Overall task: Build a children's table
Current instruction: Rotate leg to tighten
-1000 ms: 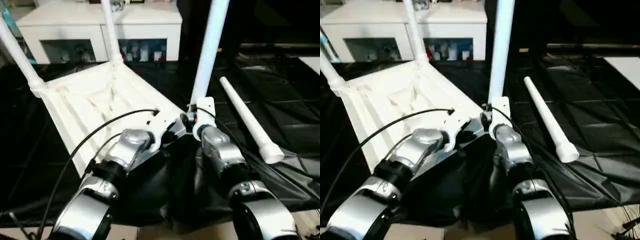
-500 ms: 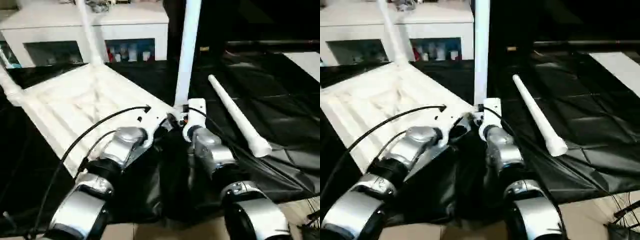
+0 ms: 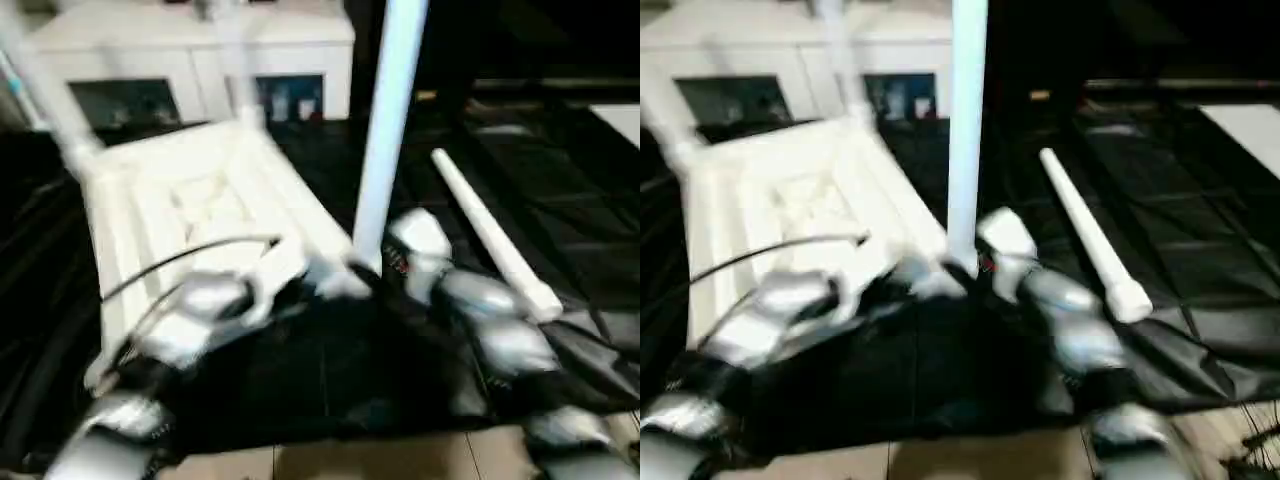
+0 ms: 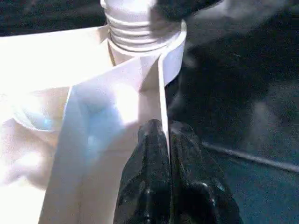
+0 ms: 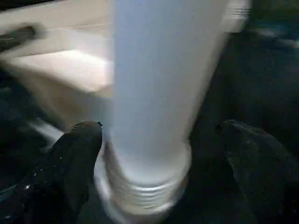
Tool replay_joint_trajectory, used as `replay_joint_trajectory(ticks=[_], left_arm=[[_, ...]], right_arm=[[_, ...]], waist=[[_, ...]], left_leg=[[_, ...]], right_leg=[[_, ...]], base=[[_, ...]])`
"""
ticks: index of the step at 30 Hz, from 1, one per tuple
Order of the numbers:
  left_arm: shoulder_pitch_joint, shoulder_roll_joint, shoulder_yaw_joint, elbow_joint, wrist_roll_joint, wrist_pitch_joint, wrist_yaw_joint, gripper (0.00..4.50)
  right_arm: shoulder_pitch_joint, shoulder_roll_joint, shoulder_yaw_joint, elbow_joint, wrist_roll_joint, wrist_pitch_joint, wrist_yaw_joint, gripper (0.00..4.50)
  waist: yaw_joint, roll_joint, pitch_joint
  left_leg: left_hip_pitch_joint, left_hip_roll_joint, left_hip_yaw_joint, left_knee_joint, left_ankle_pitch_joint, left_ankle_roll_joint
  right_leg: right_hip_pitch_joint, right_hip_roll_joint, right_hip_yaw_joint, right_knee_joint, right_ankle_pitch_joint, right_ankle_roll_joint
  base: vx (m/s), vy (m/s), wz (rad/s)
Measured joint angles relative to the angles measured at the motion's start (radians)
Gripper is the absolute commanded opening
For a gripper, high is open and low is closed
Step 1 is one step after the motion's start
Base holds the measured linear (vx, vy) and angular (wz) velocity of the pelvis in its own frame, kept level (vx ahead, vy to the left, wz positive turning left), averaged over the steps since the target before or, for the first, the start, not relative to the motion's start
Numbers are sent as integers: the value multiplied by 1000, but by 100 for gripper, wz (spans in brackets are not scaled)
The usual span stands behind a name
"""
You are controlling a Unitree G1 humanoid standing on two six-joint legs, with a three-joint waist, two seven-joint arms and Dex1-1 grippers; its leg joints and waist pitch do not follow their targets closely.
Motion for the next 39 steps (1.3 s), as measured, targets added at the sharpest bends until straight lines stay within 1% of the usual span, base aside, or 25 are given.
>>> replay_joint_trajectory(ticks=[4, 6, 9, 11, 13, 16, 17, 20, 23, 26, 27, 28, 29, 31, 34, 39], left_arm=[[28, 29, -2, -52, -28, 24, -65, 0], [40, 40, -1, -73, -37, 35, -91, 0], [58, 45, -5, -112, -44, 60, -113, 0], [64, 46, -12, -129, -49, 69, -121, 0], [65, 46, -16, -143, -50, 78, -129, 0], [67, 46, -20, -156, -51, 89, -131, 0], [70, 46, -21, -163, -51, 93, -131, 0], [72, 47, -21, -174, -51, 103, -131, 0], [72, 48, -21, -174, -51, 103, -131, 0], [72, 49, -21, -174, -51, 104, -131, 0], [73, 49, -21, -175, -51, 104, -131, 0], [73, 49, -21, -175, -51, 105, -131, 0], [73, 49, -21, -175, -51, 105, -131, 0], [74, 49, -22, -175, -51, 105, -131, 0], [75, 50, -22, -176, -51, 106, -132, 0], [76, 55, -22, -177, -51, 109, -134, 0]], right_arm=[[40, -76, 53, -82, 23, 40, 154, 431], [51, -93, 59, -105, 32, 49, 190, 431], [50, -98, 72, -109, 31, 60, 208, 431], [49, -88, 73, -104, 30, 59, 206, 431], [45, -83, 73, -103, 29, 58, 205, 431], [42, -84, 73, -102, 30, 59, 207, 431], [42, -84, 73, -102, 30, 60, 209, 415], [42, -85, 75, -102, 30, 64, 220, 405], [41, -85, 75, -96, 30, 64, 227, 373], [41, -88, 76, -93, 30, 64, 230, 363], [41, -90, 76, -93, 30, 64, 231, 347], [41, -92, 76, -93, 30, 64, 232, 347], [41, -95, 75, -93, 30, 64, 233, 328], [41, -98, 74, -93, 30, 64, 233, 324], [41, -98, 73, -93, 30, 64, 234, 288], [43, -98, 73, -93, 30, 65, 237, 270]], waist=[[2, -3, 2], [2, -3, 2], [4, -4, 3], [7, -4, 3], [11, -4, 3], [16, -5, 3], [18, -5, 3], [19, -7, 5], [23, -8, 5], [24, -8, 5], [24, -8, 5], [24, -8, 5], [24, -8, 5], [24, -8, 5], [24, -8, 5], [25, -8, 5]], left_leg=[[-1, 0, 0, 0, 0, 0], [-2, 0, 0, 0, 0, 1], [-3, 0, 0, 1, 0, 1], [-6, 0, 0, 3, 0, 1], [-11, 0, 0, 6, 0, 1], [-13, 0, 0, 10, -1, 3], [-14, 0, 0, 11, -1, 4], [-14, 0, 0, 12, -2, 4], [-14, 0, 0, 12, -2, 4], [-14, 0, 0, 13, -2, 4], [-14, 0, 0, 13, -2, 4], [-14, 0, 0, 14, -2, 4], [-14, 0, 0, 14, -2, 4], [-14, 0, 0, 15, -2, 4], [-14, 0, 0, 16, -2, 4], [-13, 1, 0, 18, -1, 4]], right_leg=[[-3, 0, 0, 0, 0, 0], [-4, 0, 0, 0, 0, 0], [-5, 0, 0, 0, 0, 0], [-7, 0, 0, 1, 0, 0], [-12, -1, 0, 4, 0, -1], [-14, -1, 0, 5, 0, -1], [-14, -1, 1, 5, 0, -1], [-14, -1, 1, 6, 0, -1], [-14, -1, 1, 6, 0, -1], [-14, -1, 1, 7, 0, -1], [-14, -1, 1, 8, 0, -1], [-14, -1, 1, 8, 0, -1], [-14, -1, 1, 8, 0, -1], [-14, -1, 1, 9, 0, -1], [-14, -1, 1, 11, 0, -1], [-14, -1, 2, 14, 0, -1]], base=[[0, 0, 0], [0, 0, 0], [0, 0, 0], [0, 0, 0], [0, 0, 0], [0, 0, 0], [0, 0, 0], [0, 0, 0], [0, 0, 0], [0, 0, 0], [0, 0, 0], [0, 0, 0], [0, 0, 0], [0, 0, 0], [0, 0, 0], [0, 0, 0]])
